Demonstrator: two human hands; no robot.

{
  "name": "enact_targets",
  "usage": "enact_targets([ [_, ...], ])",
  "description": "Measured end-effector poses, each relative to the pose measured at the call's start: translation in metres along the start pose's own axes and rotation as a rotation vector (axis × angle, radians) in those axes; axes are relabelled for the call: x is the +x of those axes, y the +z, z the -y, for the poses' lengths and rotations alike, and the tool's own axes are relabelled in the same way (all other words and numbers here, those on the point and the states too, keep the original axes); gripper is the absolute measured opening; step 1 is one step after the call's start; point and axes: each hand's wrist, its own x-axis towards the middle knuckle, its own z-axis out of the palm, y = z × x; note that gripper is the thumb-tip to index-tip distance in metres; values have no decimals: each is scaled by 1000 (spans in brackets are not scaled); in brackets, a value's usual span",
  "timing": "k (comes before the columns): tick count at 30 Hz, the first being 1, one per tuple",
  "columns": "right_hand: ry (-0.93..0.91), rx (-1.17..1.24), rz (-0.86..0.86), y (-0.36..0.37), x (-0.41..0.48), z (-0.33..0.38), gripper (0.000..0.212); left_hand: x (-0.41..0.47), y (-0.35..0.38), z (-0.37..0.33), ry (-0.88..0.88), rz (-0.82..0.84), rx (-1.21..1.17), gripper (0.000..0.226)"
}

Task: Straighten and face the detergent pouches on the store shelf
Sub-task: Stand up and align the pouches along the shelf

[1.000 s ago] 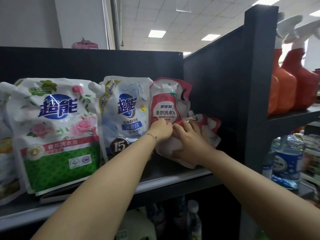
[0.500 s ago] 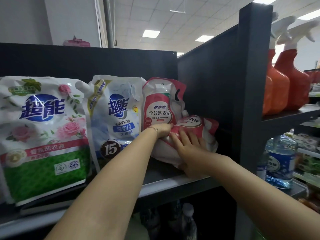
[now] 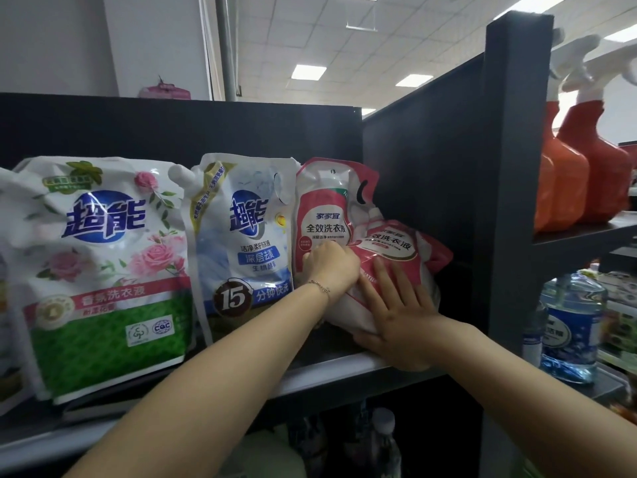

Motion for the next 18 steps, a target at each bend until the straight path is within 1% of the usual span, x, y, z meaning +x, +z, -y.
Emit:
enact_targets([
  [6,-11,23,7,1,-8,-2,84,-24,-7,-9,168,-125,50,29],
  [12,34,-5,-40,7,-12,2,81,-39,-5,-8,333,-277,36,22],
  [15,38,27,-60,8,-13,3,80,-42,-3,-6,419,-361,18,19],
  [18,12,83,-80,8,-14,5,84,-44,0,-5,518,-455,22,21],
])
